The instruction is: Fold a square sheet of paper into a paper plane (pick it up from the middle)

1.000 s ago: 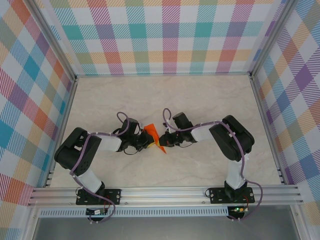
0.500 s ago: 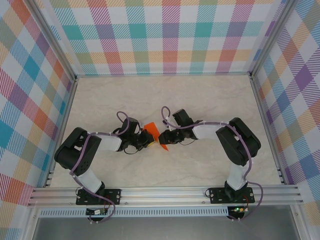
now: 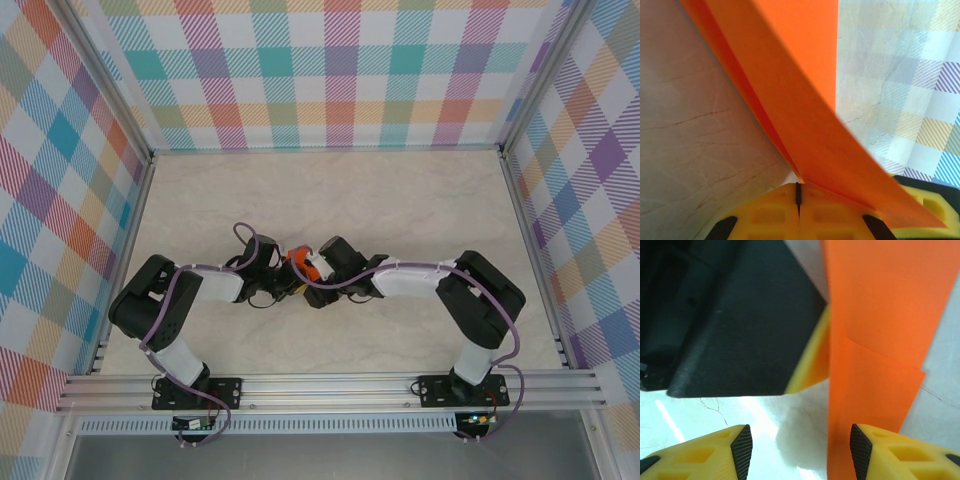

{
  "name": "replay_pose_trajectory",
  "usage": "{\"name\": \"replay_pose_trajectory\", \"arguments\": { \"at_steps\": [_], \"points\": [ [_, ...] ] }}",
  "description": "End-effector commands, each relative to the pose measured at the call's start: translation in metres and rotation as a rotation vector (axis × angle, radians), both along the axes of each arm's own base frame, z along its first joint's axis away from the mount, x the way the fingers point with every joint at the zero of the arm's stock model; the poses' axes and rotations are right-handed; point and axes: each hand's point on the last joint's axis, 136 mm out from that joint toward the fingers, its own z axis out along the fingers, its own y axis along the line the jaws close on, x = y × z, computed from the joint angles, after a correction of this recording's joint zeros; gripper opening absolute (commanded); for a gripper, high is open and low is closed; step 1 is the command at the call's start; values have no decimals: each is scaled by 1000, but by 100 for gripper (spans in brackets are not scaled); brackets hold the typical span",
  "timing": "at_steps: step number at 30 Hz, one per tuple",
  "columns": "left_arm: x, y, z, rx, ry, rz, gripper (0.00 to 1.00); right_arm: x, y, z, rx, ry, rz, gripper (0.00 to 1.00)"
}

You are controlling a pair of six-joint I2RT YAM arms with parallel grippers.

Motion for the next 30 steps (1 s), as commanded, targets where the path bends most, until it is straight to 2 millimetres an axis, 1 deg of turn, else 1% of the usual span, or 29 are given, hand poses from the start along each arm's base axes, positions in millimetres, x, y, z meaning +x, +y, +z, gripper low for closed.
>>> {"name": "replay_pose_trajectory", "arguments": {
  "at_steps": [1, 6, 9, 15, 22, 23, 28, 30],
  "points": [
    [5, -5, 7, -10, -22, -5, 5, 22, 2, 8, -55, -188, 28, 56],
    [6, -5, 8, -10, -22, -4, 5, 27, 6, 5, -82, -261, 65, 52],
    [6, -5, 8, -10, -22, -3, 5, 26, 8, 1, -91, -279, 94, 49],
    [6, -6, 8, -10, -22, -3, 5, 19, 12, -5, -105, -293, 143, 46],
    [7, -6, 10, -11, -25, -2, 5, 19, 11, -17, -128, -280, 141, 38],
    [7, -6, 10, -12, -24, -3, 5, 20, 11, -18, -130, -279, 139, 36],
    [6, -4, 12, 0, -28, 0, 5, 20, 10, -17, -123, -281, 126, 19],
    [5, -1, 13, 13, -32, 2, 5, 19, 11, -15, -113, -276, 130, 15]
  ]
}}
